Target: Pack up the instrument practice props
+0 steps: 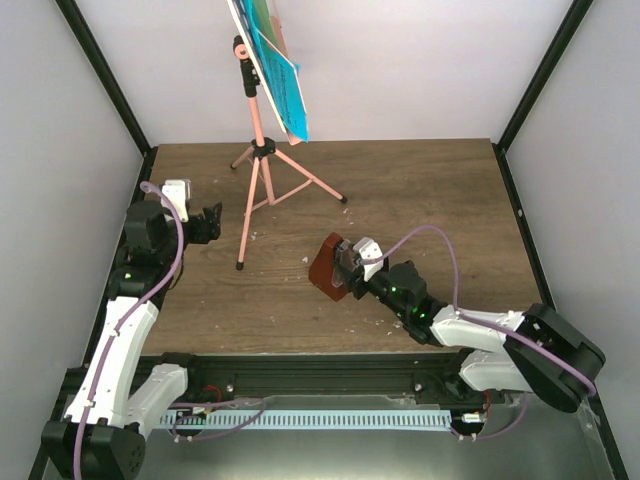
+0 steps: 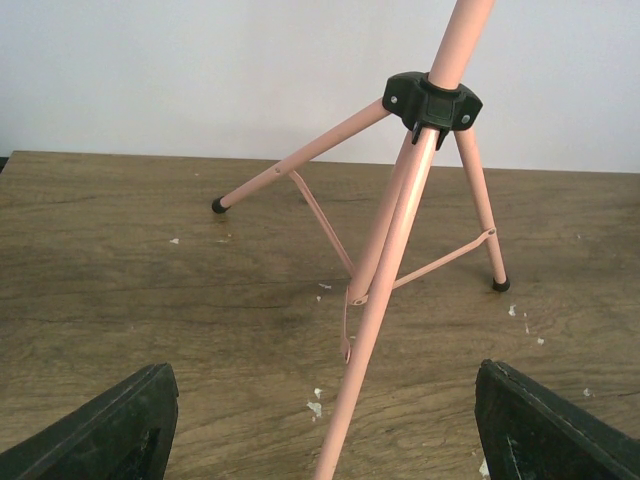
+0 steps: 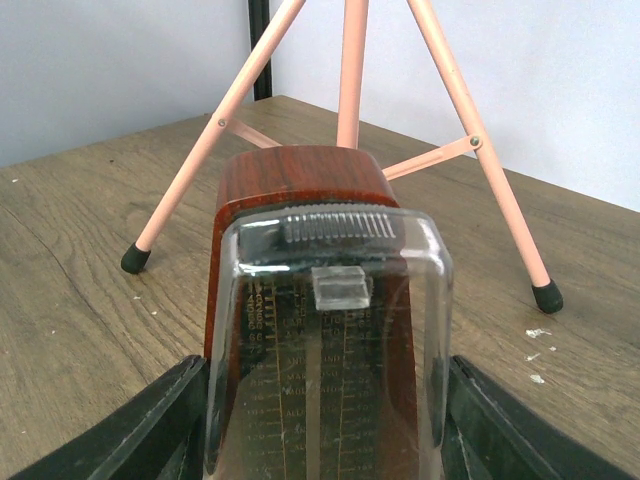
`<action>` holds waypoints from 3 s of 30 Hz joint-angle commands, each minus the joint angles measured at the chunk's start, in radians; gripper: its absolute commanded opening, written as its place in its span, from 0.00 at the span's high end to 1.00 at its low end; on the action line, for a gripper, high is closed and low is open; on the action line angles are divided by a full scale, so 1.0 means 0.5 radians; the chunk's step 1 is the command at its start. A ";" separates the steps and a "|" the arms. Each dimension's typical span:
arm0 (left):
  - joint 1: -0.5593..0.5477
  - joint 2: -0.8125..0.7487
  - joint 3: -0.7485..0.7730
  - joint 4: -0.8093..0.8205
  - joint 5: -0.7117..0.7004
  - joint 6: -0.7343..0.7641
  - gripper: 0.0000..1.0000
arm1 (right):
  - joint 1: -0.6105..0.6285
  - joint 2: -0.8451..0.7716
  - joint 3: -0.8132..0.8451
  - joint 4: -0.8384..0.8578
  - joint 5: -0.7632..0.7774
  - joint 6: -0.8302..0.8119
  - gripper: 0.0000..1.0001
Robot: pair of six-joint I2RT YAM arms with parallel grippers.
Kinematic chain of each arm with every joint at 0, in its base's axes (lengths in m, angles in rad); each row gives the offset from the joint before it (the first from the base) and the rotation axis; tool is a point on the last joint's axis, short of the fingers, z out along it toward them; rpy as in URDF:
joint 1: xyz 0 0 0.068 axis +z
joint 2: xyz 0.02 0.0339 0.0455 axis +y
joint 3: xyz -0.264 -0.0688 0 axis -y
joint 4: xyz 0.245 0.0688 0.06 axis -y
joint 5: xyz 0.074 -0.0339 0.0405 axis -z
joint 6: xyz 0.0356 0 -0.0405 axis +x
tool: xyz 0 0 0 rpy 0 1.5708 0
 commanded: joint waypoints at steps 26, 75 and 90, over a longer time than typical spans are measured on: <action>0.011 0.004 -0.026 -0.013 0.011 0.009 0.17 | 0.023 -0.043 0.115 -0.502 -0.013 -0.110 0.44; 0.010 0.029 -0.022 -0.023 0.031 0.003 0.17 | 0.023 0.057 0.264 -0.583 0.014 -0.092 0.11; -0.068 0.028 -0.027 -0.009 0.158 0.008 0.11 | 0.020 -0.725 0.196 -0.984 0.243 0.297 0.00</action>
